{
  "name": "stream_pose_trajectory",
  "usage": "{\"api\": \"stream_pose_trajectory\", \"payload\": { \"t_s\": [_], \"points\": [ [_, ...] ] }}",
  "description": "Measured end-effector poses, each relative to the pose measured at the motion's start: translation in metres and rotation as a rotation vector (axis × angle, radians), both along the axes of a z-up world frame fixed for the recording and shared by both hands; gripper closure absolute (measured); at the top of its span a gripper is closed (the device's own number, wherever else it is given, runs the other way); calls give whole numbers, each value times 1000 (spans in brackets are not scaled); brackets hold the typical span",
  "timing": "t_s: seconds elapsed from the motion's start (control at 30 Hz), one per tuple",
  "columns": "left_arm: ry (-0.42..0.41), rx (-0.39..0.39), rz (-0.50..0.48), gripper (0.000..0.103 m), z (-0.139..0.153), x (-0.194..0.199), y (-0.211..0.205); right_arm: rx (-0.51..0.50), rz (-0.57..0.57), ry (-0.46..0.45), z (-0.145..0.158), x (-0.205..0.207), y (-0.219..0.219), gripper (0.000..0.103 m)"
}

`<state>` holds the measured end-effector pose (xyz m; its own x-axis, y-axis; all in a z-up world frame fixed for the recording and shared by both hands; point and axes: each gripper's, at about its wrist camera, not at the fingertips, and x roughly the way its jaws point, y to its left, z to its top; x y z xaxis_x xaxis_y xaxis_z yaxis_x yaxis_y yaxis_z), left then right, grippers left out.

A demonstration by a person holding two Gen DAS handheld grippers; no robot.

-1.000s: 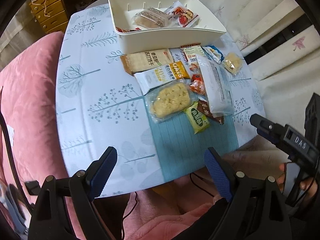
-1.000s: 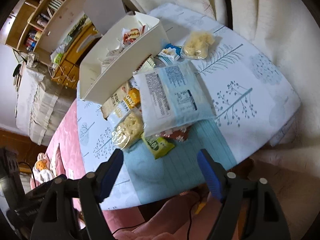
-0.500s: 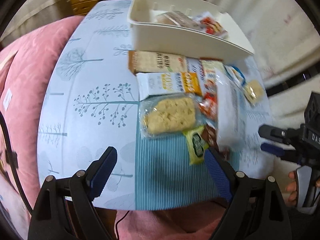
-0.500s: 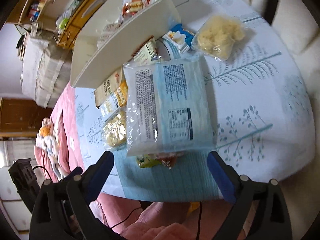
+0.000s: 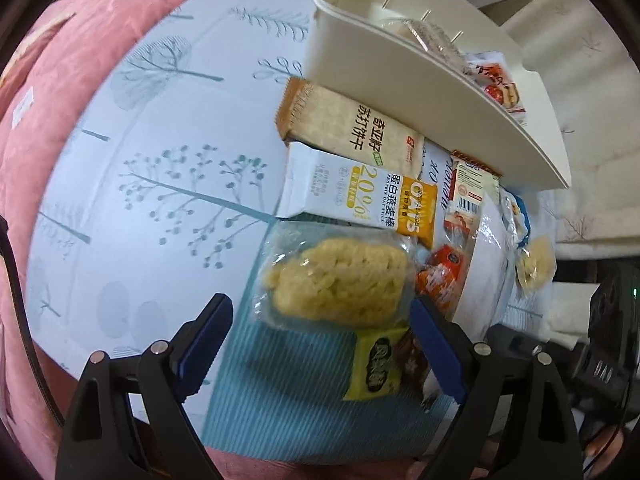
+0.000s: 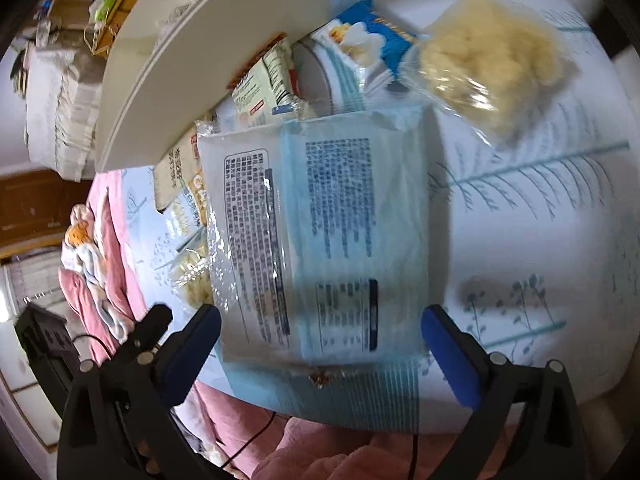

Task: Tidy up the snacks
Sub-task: 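Grasp the clear bag of yellow crackers with left gripper while right grasps the blue-white biscuit bag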

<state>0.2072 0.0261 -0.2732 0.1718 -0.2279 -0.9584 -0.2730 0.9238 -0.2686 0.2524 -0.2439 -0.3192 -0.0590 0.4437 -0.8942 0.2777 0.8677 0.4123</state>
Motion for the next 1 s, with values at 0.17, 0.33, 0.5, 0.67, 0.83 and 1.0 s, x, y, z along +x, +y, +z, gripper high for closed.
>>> {"api": "stream_pose_trajectory", "payload": {
  "t_s": [0.17, 0.33, 0.5, 0.67, 0.83, 1.0],
  "points": [
    [82, -3, -1, 10, -20, 14, -9, -45, 75, 10, -9, 8, 13, 0],
    [146, 60, -19, 6, -33, 27, -21, -63, 106, 22, -20, 20, 24, 0],
    [184, 67, -15, 1, -45, 40, -29, -81, 131, 33, -27, 28, 28, 0],
    [195, 36, 22, 1, -53, 47, -31, -124, 178, 28, -29, 33, 45, 0],
    [192, 60, 24, 6, -57, 46, -32, -196, 257, 35, -31, 33, 69, 0],
    [174, 91, 11, 13, -55, 38, -28, -220, 274, 22, -32, 34, 81, 0]
  ]
}}
